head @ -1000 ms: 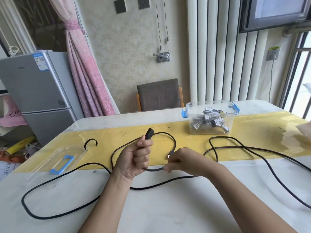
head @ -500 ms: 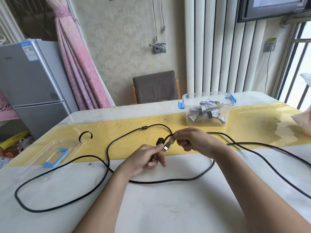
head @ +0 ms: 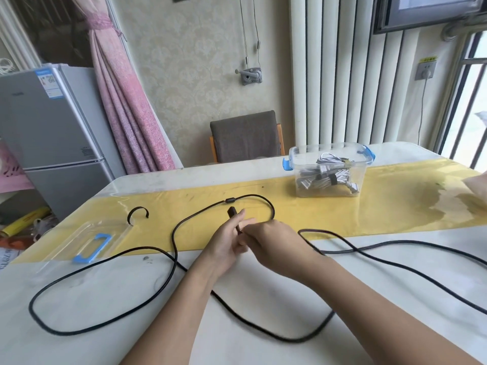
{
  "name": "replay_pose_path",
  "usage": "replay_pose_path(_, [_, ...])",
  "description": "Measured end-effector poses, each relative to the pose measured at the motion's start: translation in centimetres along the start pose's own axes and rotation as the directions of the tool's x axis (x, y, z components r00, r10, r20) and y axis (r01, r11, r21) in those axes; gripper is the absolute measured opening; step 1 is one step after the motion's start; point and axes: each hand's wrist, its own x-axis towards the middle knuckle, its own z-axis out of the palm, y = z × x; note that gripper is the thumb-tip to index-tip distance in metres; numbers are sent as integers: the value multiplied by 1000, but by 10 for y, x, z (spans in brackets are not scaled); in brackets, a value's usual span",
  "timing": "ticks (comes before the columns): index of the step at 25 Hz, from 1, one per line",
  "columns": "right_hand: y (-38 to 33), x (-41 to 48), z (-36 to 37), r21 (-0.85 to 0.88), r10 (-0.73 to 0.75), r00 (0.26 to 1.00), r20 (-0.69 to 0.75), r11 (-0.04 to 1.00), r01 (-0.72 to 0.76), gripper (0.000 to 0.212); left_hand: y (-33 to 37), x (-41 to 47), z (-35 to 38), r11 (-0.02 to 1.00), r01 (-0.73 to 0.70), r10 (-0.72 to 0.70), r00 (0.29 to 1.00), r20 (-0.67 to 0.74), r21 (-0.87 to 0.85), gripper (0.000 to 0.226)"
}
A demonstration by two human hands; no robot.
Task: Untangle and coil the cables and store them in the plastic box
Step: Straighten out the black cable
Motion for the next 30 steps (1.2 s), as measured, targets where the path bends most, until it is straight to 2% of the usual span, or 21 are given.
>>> replay_pose_path(2, [-6, 0, 8, -79, -72, 995, 67, 994, 78, 26, 3, 5, -6, 984, -41, 33, 998, -46, -174, 30])
replay_pose_path(4, [-8, -2, 10, -83, -106, 980, 166, 989, 121, 26, 10, 6, -12, 934, -78, 69, 997, -39, -349, 28])
replay_pose_path(5, [-7, -2, 10, -35, -108, 973, 203, 992, 117, 26, 15, 5, -15, 897, -83, 81, 996, -24, -434, 22])
replay_pose_path(7, [-1, -1, 9, 178, -81, 959, 271, 984, 33, 27, 24, 3, -26, 790, -57, 124, 990, 68, -610, 3])
replay_pose_path(9, [10, 3, 4, 381, -57, 936, 349, 921, -86, 25, 30, -1, -37, 721, 62, 191, 940, 284, -690, 7])
replay_pose_path(10, [17, 5, 1, 427, -43, 918, 395, 893, -142, 23, 31, -3, -39, 711, 133, 220, 890, 399, -690, 8])
replay_pose_path(11, [23, 6, -2, 434, -23, 900, 436, 881, -188, 22, 31, -6, -40, 734, 176, 229, 845, 483, -656, 18])
replay_pose_path(13, [37, 5, -10, 378, 43, 876, 481, 891, -251, 19, 32, -14, -37, 812, 176, 209, 803, 558, -557, 29])
replay_pose_path(15, [54, 3, -16, 324, 126, 868, 480, 894, -308, 17, 33, -23, -32, 880, 132, 212, 751, 626, -456, 30])
replay_pose_path(19, [79, 0, -31, 281, 274, 892, 359, 880, -383, 14, 33, -34, -27, 960, 48, 192, 608, 771, -277, 28])
replay_pose_path(21, [83, -2, -38, 310, 347, 896, 279, 850, -426, 5, 33, -34, -29, 980, 82, 113, 516, 849, -180, 29])
replay_pose_path(22, [83, -3, -42, 321, 374, 895, 242, 840, -438, 12, 32, -32, -30, 990, 80, 61, 485, 872, -114, 31])
replay_pose_path(23, [83, -4, -45, 325, 401, 892, 209, 831, -451, 23, 31, -29, -31, 999, 46, 0, 504, 864, -26, 34])
replay_pose_path(26, [79, -4, -52, 421, 496, 857, 138, 754, -504, 37, 26, -24, -33, 974, -7, -161, 687, 709, 228, 42])
replay_pose_path(28, [77, -1, -53, 551, 563, 815, 138, 640, -535, 35, 22, -21, -25, 958, -14, -166, 787, 594, 286, 43])
replay_pose_path(30, [75, 3, -53, 643, 637, 763, 111, 539, -544, 29, 20, -20, -15, 954, 4, -170, 830, 531, 299, 35])
